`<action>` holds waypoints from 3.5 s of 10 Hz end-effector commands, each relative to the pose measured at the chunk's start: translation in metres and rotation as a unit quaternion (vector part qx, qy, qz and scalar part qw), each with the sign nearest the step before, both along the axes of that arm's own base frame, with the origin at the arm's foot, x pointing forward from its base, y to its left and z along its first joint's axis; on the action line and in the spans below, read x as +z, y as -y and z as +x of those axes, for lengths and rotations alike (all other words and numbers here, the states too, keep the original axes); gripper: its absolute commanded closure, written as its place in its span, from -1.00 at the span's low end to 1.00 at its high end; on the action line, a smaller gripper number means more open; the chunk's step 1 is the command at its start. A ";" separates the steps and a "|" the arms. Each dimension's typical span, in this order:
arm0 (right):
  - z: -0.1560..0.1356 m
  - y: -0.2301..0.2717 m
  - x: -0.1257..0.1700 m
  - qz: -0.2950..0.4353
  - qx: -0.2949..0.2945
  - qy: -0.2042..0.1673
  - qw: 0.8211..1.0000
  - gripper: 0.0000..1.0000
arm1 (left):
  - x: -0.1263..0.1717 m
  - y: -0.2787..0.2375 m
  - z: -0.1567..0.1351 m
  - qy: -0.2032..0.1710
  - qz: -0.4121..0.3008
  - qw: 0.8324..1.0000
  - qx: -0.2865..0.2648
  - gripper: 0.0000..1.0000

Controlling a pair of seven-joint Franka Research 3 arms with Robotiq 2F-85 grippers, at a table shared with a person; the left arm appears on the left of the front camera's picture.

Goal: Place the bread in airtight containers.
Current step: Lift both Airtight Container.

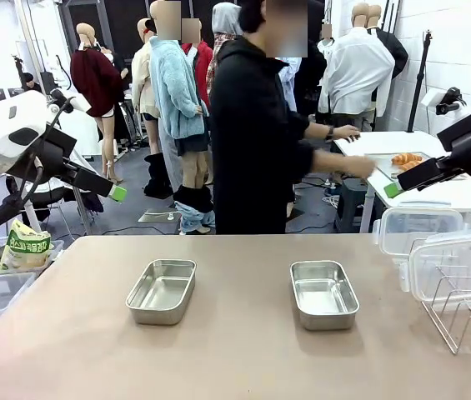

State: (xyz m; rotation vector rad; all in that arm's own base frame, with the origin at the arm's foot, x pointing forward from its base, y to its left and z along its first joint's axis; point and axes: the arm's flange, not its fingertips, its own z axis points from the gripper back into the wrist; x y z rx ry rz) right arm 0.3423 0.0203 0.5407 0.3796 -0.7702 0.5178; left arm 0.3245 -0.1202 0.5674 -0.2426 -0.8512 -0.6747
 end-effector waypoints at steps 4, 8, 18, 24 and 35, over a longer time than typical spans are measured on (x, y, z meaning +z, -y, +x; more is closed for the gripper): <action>0.000 -0.001 0.000 0.009 0.006 -0.001 1.000 -1.00 | 0.001 0.000 -0.001 0.001 -0.002 1.000 -0.002 -1.00; 0.000 -0.001 0.000 0.009 0.006 -0.001 1.000 -1.00 | 0.001 0.000 -0.001 0.001 -0.002 1.000 -0.002 -1.00; 0.000 -0.001 0.000 0.009 0.006 -0.001 1.000 -1.00 | 0.001 0.000 -0.001 0.001 -0.002 1.000 -0.002 -1.00; 0.000 -0.001 0.000 0.009 0.006 -0.001 1.000 -1.00 | 0.001 0.000 -0.001 0.001 -0.002 1.000 -0.002 -1.00; 0.069 -0.080 0.002 -0.045 -0.062 -0.095 0.993 -1.00 | -0.041 0.023 0.082 -0.088 0.023 0.982 0.165 -1.00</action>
